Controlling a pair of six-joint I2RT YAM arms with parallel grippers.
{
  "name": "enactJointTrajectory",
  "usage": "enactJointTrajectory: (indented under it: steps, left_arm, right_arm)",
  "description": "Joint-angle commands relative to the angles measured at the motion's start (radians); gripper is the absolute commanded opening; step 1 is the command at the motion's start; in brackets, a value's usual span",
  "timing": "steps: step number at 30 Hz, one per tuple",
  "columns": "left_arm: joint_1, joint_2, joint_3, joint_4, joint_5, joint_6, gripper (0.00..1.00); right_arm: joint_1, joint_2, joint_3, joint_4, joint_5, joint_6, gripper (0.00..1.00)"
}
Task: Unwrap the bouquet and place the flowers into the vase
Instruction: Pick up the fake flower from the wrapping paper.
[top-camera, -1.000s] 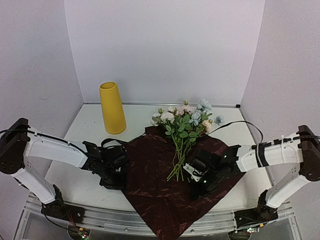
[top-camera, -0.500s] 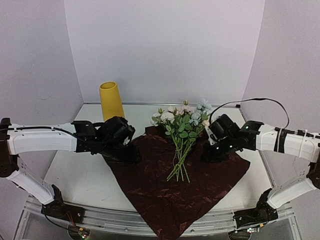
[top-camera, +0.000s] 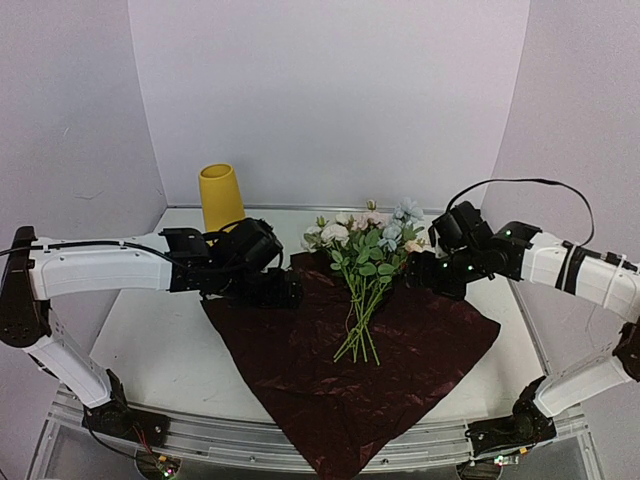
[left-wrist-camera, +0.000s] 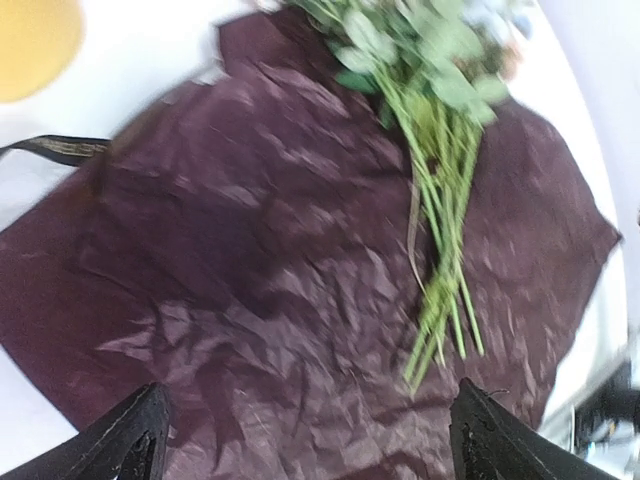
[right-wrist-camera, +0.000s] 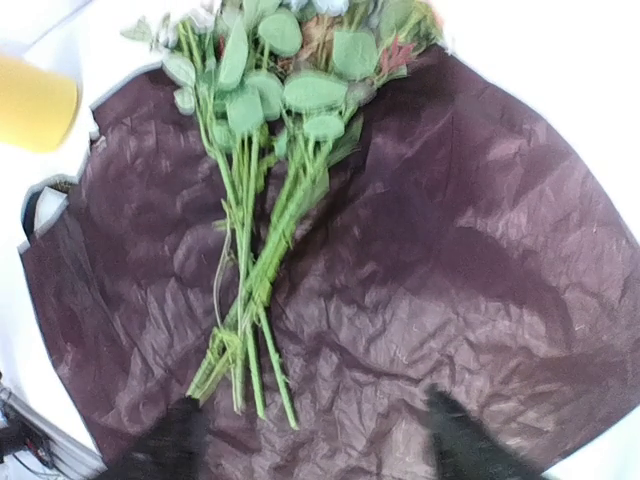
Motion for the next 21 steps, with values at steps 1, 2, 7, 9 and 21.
enactJointTrajectory:
  steps: [1, 2, 7, 9, 21]
  left_arm:
    - [0.007, -0.087, 0.008, -0.001, -0.18, -0.14, 0.99]
    - [0.012, -0.101, -0.003, 0.001, -0.182, -0.152, 1.0]
    - [0.04, -0.126, -0.021, 0.012, -0.141, -0.146, 0.99]
    - [0.043, -0.126, -0.016, 0.012, -0.133, -0.135, 0.97]
    - [0.043, -0.058, 0.03, 0.013, -0.057, -0.082, 0.93]
  right_arm:
    - [-0.011, 0.084, 0.111, 0.03, 0.005, 0.047, 0.98]
    - [-0.012, 0.108, 0.131, 0.03, -0.002, 0.049, 0.98]
    - [-0.02, 0.235, 0.207, 0.032, -0.037, 0.095, 0.67]
    - [-0.021, 0.27, 0.225, 0.034, -0.035, 0.116, 0.48]
    - [-0.037, 0.516, 0.366, 0.038, -0.131, 0.131, 0.3]
